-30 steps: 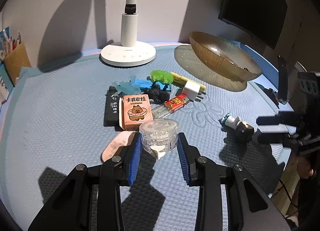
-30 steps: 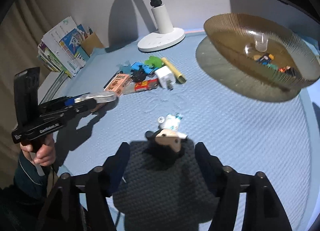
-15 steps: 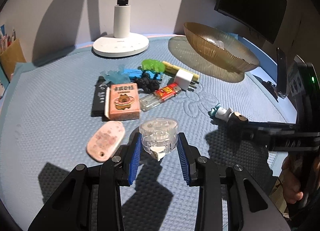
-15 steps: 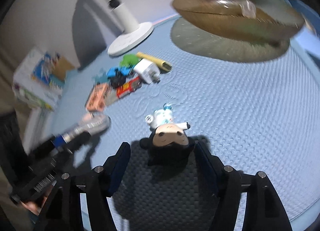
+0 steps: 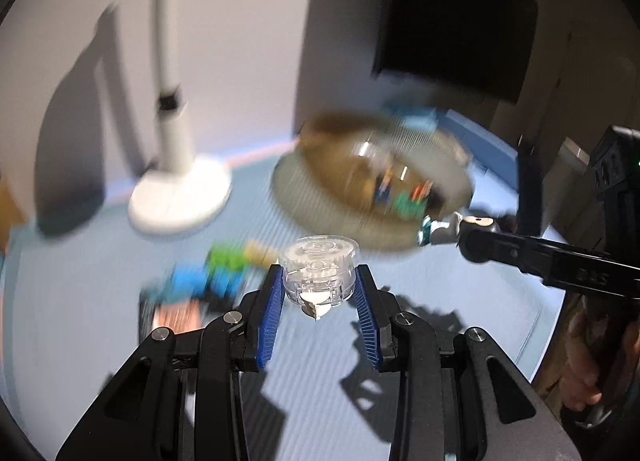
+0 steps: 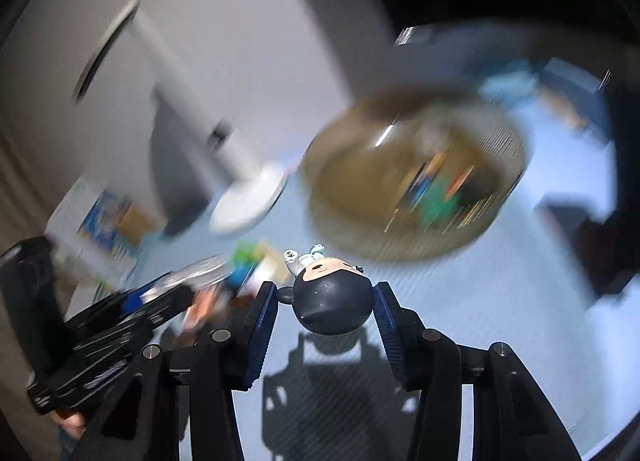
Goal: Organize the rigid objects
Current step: 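Carry tape with left tool into the amber bowl while right tool releases the monkey figure there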
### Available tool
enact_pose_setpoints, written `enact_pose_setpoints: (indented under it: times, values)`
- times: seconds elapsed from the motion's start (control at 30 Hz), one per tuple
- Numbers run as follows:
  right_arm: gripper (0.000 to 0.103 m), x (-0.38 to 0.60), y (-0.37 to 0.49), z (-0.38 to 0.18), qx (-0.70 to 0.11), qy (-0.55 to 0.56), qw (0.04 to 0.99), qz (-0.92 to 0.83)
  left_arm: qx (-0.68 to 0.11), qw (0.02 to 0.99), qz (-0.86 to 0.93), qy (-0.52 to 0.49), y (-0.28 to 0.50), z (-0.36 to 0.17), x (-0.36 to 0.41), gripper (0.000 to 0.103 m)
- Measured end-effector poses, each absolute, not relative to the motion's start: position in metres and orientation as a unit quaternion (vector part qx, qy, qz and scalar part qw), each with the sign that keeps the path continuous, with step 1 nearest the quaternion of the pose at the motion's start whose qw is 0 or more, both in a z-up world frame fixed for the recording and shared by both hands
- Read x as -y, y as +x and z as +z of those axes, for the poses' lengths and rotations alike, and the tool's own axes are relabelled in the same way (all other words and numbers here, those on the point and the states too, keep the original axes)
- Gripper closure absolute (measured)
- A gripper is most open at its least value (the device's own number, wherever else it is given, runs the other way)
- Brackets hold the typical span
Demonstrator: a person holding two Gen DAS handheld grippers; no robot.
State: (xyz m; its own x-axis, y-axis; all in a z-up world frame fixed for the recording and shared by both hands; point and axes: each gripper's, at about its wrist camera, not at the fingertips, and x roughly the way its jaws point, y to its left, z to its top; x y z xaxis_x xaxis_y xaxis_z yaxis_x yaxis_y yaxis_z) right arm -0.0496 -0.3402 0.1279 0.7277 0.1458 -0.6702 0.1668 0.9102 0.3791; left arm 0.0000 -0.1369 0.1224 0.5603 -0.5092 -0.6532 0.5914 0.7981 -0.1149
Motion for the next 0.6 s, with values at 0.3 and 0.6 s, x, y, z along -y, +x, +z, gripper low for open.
enact_pose_setpoints:
  times: [0.3, 0.6]
  values:
    - [0.055, 0.430, 0.028, 0.133, -0.380, 0.162, 0.892, -0.181, -0.398, 0.859, -0.315, 0.069, 0.092, 0.108, 0.243, 0.071]
    - [0.055, 0.445, 0.052, 0.099, -0.426, 0.123, 0.872, -0.207, -0.433, 0.846, -0.298, 0.086, 0.109, 0.072, 0.273, 0.066]
